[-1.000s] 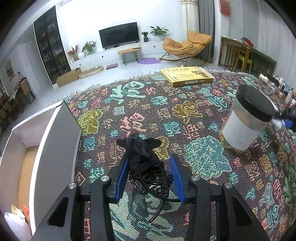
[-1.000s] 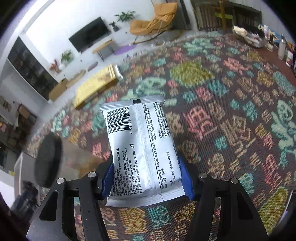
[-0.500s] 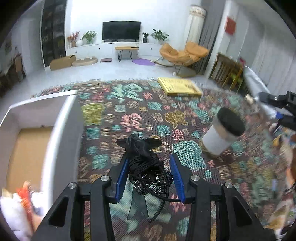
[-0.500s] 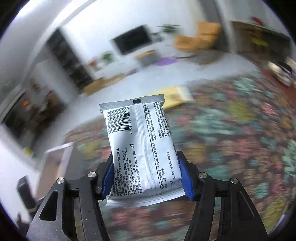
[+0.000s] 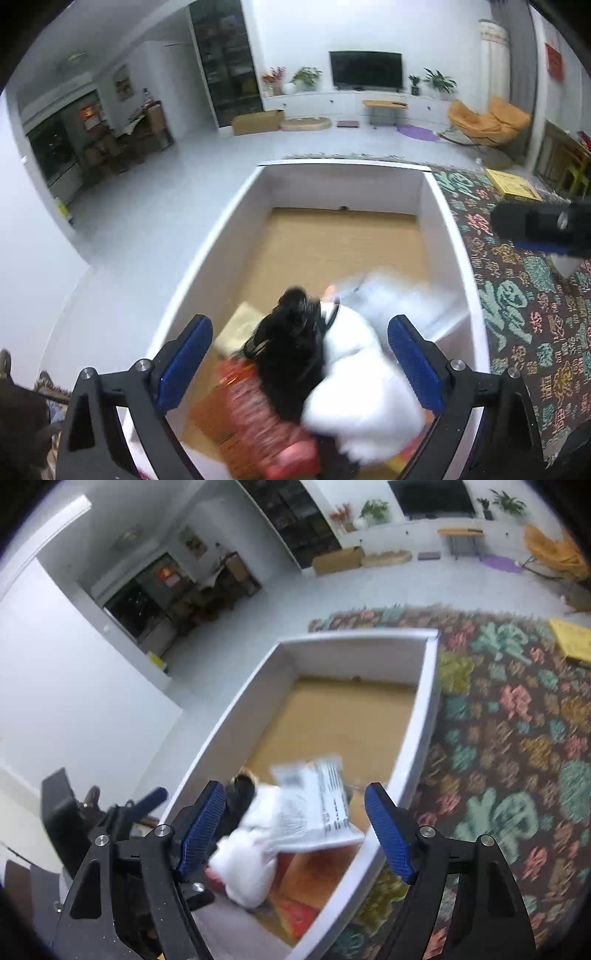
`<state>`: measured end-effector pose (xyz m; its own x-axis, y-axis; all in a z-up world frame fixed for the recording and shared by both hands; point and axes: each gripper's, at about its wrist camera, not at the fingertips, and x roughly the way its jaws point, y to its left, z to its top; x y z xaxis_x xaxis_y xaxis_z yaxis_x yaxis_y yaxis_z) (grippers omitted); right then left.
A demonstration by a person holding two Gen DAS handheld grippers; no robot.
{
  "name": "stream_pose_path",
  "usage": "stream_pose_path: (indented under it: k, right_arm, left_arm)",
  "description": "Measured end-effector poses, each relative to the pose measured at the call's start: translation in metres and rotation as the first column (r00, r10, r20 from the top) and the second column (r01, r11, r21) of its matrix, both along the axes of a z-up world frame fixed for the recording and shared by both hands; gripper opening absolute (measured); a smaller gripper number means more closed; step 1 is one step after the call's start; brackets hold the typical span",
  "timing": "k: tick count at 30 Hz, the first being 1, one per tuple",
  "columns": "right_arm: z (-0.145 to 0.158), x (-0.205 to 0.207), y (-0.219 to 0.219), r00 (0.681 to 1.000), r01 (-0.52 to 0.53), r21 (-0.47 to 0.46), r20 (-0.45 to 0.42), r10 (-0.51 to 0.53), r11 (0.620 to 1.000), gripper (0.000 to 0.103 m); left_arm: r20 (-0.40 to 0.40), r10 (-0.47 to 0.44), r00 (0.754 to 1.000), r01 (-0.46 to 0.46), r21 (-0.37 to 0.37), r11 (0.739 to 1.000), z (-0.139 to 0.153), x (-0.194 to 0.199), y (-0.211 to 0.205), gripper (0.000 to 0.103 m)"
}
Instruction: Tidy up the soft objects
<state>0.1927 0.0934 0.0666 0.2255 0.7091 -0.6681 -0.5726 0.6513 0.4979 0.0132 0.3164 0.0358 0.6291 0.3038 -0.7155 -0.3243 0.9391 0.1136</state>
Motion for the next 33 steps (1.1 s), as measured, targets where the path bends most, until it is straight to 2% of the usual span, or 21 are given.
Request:
stream_pose_path:
  k: [5,9,12,15,22,26,30,33]
  right_arm:
    - [0.005,-0.024,-0.014,0.997,0.029,-0.052,0.074,-0.025,0.998,0.081]
    - [0.008,-0.042,-0.016,0.989,0.046,-0.15,0.148,-0.024,0.988,0.081]
    - [0.003,-0.056,-0.012,0.985,0.056,-0.221,0.172,-0.018,0.974,0.081]
    - [-0.004,-0.068,-0.006,0.982,0.047,-0.252,0.186,0.0,0.967,0.081]
    - [-0.005,-0.085,0.005,0.975,0.023,-0.284,0.218,0.042,0.959,0.081]
    - [-0.007,-0.091,0.01,0.971,0.017,-0.299,0.232,0.055,0.954,0.081]
    - [-0.009,-0.097,0.007,0.968,0.017,-0.293,0.246,0.058,0.956,0.081]
    - [-0.012,-0.102,-0.002,0.964,0.028,-0.281,0.263,0.049,0.959,0.081]
  left_arm:
    - [0.009,0.077,0.997,-0.077,0.018,0.997,0.0,-0.028,-0.007,0.099]
    - [-0.024,0.124,0.992,-0.125,-0.05,0.991,-0.006,-0.041,-0.013,0.099]
    - [-0.041,0.143,0.989,-0.143,-0.01,0.99,-0.006,-0.045,-0.013,0.099]
    - [-0.016,0.168,0.986,-0.168,0.005,0.986,-0.004,-0.054,-0.011,0.099]
    - [0.002,0.173,0.985,-0.173,-0.001,0.985,0.006,-0.064,-0.008,0.099]
    - [0.004,0.175,0.985,-0.174,-0.042,0.984,0.007,-0.07,-0.004,0.099]
    - [0.042,0.14,0.989,-0.133,-0.141,0.981,0.007,-0.078,-0.001,0.1]
    - [0.067,0.136,0.988,-0.128,-0.12,0.985,0.01,-0.081,-0.008,0.1]
